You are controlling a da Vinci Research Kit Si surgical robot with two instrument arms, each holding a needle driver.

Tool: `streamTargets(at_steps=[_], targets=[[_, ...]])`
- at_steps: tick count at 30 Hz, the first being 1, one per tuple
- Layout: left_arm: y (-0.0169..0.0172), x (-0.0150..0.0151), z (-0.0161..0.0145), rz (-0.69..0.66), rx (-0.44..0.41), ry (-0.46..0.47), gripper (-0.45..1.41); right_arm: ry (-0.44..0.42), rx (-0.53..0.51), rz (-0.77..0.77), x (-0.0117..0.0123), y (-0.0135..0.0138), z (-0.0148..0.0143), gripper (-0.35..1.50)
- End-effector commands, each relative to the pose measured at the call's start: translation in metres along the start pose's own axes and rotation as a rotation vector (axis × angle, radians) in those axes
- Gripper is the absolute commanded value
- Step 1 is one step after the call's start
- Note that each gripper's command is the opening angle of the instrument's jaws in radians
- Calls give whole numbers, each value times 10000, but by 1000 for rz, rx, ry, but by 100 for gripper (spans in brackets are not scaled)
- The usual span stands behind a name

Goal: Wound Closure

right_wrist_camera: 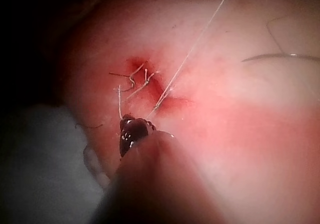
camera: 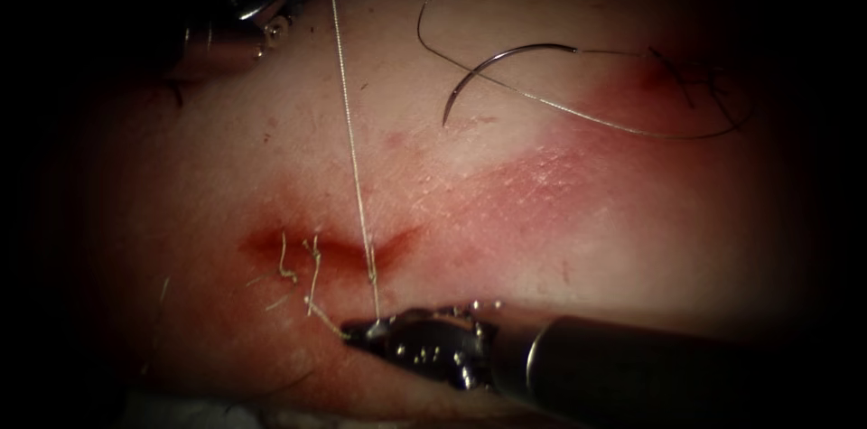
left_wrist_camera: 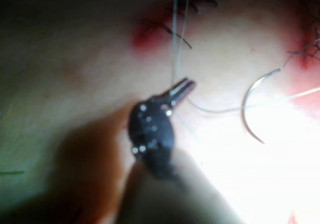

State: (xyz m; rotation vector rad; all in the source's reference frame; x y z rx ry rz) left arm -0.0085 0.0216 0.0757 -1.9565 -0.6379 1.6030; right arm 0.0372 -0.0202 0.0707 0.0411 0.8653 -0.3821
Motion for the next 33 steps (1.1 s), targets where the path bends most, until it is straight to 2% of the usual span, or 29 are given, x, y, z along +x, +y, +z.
streamTargets(at_steps=[1, 4, 7, 12, 29, 33], targets=[[-6, -5, 5, -2, 1, 0, -45, 6, -1, -38, 3, -1, 8, -35], [-15, -1, 10, -2, 12, -9, -45, 15, 18, -126, 4, 2, 7, -35], [-22, 1, 16, 0, 29, -9, -45, 22, 22, -134, 7, -1, 6, -35], [-36, 8, 24, 47, 67, -7, -45, 31, 15, -87, 8, -6, 8, -35], [-58, 23, 26, 103, 91, -15, -45, 39, 23, -60, 13, -28, 22, -35], [-54, 19, 28, 104, 94, -22, -45, 41, 24, -44, 14, -24, 21, -35]])
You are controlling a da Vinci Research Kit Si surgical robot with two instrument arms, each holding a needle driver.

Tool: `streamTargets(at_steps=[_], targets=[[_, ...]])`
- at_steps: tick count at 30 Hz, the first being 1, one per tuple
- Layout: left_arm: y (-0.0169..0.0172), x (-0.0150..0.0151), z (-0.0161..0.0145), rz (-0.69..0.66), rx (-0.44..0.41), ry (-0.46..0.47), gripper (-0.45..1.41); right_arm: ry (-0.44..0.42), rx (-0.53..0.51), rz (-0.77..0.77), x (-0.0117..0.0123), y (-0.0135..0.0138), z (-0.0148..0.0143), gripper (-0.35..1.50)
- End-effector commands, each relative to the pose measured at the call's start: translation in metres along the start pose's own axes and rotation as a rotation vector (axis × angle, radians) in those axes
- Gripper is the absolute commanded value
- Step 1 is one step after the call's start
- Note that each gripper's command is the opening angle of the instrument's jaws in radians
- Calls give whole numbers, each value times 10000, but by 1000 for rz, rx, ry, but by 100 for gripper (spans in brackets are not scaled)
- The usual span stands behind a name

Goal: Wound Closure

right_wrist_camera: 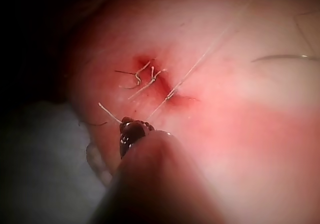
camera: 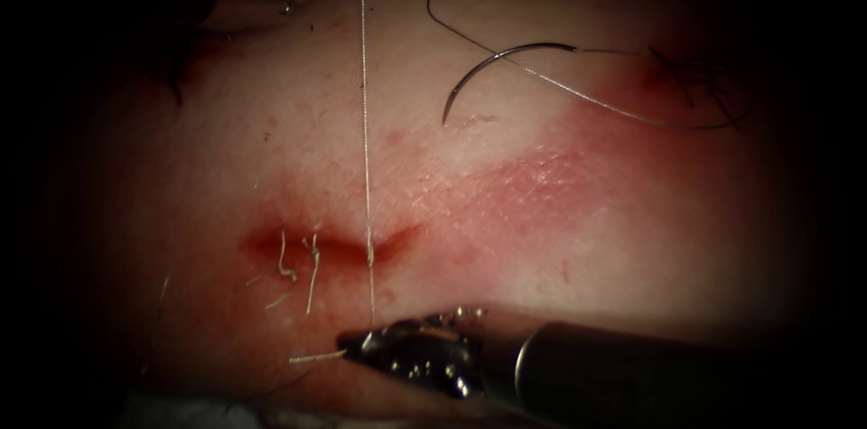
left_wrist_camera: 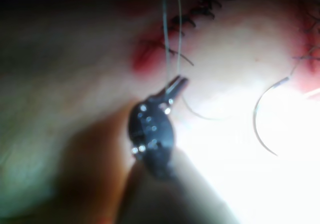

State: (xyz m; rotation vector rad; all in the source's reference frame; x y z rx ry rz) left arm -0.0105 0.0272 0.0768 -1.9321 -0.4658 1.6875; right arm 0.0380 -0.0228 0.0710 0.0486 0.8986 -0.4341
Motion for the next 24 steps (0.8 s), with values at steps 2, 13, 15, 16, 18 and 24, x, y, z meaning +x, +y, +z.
streamTargets(at_steps=[2, 13, 15, 16, 18, 24], targets=[[2, -7, 4, 1, -2, 0, -45, 0, -2, 30, 4, 2, 6, -35], [54, 8, -15, -4, -28, 1, -45, -11, 52, 393, 43, -31, -49, 140], [63, 14, -19, -2, -32, 2, -45, -4, 69, 422, 54, -41, -70, 131], [70, 18, -21, 3, -34, 3, -45, 4, 70, 447, 58, -42, -79, 131], [89, 31, -26, 12, -38, 5, -45, 63, 43, 487, 61, -33, -110, 128], [128, 71, -35, 32, -44, 12, -45, 115, -72, 631, 42, 13, -149, 128]])
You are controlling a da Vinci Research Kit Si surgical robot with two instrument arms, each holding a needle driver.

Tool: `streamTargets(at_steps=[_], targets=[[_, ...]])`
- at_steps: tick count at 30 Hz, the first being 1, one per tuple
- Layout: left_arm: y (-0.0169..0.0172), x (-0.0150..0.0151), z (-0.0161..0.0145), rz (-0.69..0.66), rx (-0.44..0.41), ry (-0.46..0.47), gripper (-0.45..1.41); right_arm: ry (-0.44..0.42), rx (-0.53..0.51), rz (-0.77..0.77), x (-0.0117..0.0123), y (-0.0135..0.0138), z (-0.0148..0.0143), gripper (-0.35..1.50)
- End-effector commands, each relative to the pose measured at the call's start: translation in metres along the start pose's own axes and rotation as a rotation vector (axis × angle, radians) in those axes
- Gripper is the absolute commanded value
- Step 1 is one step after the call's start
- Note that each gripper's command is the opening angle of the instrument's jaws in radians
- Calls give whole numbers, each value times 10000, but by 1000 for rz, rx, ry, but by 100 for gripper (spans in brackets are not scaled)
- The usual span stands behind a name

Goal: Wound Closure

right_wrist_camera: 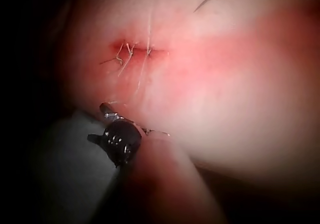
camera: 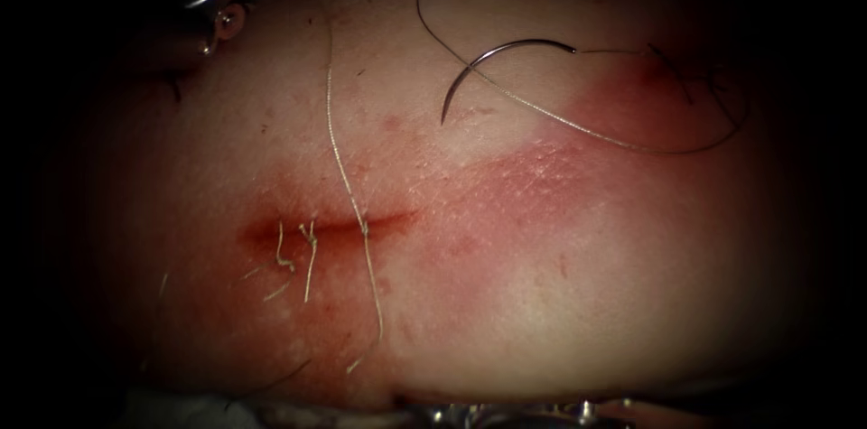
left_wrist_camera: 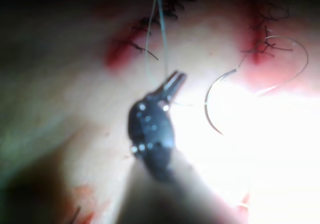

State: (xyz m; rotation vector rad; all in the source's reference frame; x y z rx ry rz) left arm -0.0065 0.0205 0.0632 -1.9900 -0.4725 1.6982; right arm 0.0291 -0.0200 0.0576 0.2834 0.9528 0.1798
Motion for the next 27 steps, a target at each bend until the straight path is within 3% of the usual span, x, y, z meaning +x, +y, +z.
streamTargets(at_steps=[1, 5, 6, 13, 17, 23, 27], targets=[[6, 6, 2, 8, -2, -1, -45, 38, -27, 57, 0, 23, 5, 128], [29, 32, -2, 12, -4, -4, -45, 44, -94, 124, -4, 62, 17, 130], [39, 40, -2, 14, -10, -7, -45, 37, -118, 154, -8, 83, 30, 133], [68, 52, 5, 3, -38, -28, -45, 25, -197, 259, -29, 151, 86, 148], [77, 52, 7, 3, -42, -27, -45, 24, -185, 279, -39, 166, 111, 148], [87, 53, 10, 8, -50, -30, -45, 29, -157, 278, -42, 165, 153, 148], [89, 54, 11, 7, -51, -32, -45, 31, -153, 277, -41, 165, 164, 148]])
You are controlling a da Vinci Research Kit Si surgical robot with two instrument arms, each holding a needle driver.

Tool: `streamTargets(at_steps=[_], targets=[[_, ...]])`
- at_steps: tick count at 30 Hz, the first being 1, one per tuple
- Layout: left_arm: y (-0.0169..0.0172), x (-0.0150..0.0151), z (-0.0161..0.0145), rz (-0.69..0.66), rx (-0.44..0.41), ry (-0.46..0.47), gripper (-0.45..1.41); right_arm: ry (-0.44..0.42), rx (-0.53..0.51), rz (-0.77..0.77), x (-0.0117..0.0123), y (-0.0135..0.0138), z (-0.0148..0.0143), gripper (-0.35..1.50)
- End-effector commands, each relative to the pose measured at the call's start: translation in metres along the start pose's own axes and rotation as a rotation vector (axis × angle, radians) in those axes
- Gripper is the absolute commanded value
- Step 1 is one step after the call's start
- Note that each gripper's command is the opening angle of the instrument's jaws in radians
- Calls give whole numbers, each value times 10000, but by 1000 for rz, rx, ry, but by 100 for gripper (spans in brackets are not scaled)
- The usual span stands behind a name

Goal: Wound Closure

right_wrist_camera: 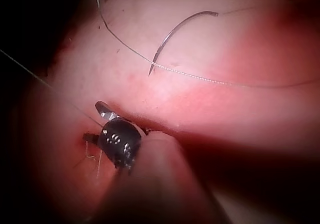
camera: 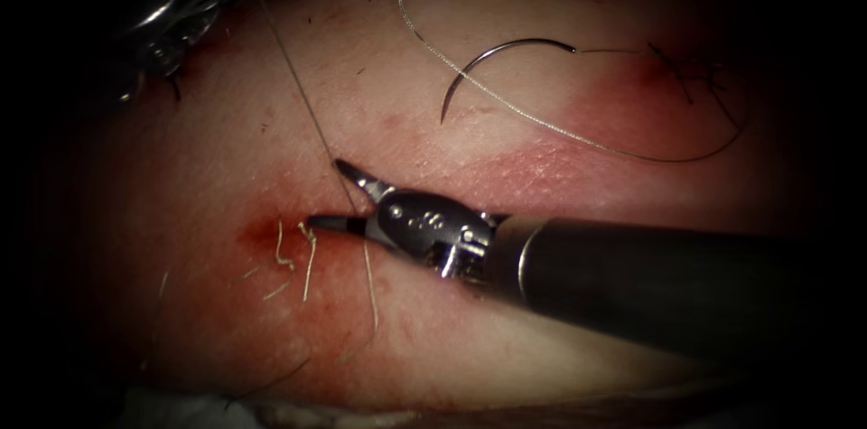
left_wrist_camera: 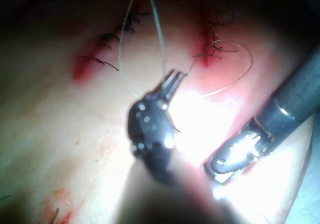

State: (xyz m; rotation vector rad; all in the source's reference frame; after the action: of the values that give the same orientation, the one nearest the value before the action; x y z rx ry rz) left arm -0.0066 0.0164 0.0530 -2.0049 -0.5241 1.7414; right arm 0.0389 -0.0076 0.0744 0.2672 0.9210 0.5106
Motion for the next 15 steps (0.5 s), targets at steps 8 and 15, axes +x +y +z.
streamTargets(at_steps=[8, 15], targets=[[9, -5, 9, -2, -12, 5, -45, 2, -2, 10, 7, 1, 24, 148], [12, -4, 14, 3, -20, 4, -45, 6, 12, 2, 12, -2, 36, 146]])
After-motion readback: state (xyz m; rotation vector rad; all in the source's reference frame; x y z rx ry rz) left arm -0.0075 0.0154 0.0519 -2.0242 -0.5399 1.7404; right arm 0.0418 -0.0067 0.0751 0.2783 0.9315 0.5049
